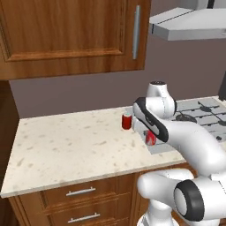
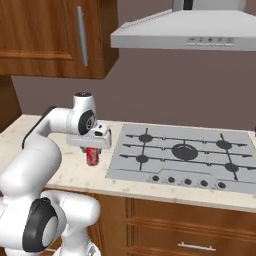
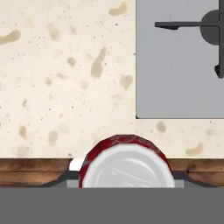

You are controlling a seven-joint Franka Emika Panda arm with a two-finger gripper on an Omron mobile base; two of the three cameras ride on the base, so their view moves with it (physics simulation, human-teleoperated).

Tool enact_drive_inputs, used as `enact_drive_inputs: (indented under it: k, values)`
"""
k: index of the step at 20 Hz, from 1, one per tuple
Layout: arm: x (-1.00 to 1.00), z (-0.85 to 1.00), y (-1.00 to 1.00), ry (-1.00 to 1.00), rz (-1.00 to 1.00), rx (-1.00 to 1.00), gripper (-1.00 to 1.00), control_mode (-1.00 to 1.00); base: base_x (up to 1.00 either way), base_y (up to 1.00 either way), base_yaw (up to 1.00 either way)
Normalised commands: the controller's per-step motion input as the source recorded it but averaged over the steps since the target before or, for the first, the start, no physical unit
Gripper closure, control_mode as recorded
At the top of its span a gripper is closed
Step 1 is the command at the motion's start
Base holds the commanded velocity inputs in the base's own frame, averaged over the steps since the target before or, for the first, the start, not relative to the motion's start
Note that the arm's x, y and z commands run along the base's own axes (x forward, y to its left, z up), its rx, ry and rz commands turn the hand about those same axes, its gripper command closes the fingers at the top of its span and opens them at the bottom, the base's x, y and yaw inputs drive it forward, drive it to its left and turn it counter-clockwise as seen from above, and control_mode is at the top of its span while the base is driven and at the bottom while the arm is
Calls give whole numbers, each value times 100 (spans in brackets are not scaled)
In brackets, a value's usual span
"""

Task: Four empty soda cans are scattered around the kitchen. Gather all the cans and cluster them next to the stove for recycling.

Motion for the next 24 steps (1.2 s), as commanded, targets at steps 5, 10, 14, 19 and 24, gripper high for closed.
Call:
enact_drive_inputs:
  k: [5, 10, 14, 19, 24]
  values:
    - [0, 0, 0, 0, 0, 0, 100, 100, 65, 0, 9]
    - [0, 0, 0, 0, 0, 0, 100, 100, 63, -1, 9]
    - [0, 0, 0, 0, 0, 0, 100, 100, 29, 0, 9]
    - [0, 0, 0, 0, 0, 0, 100, 100, 15, 0, 7]
    - [0, 0, 0, 0, 0, 0, 100, -100, 0, 0, 1]
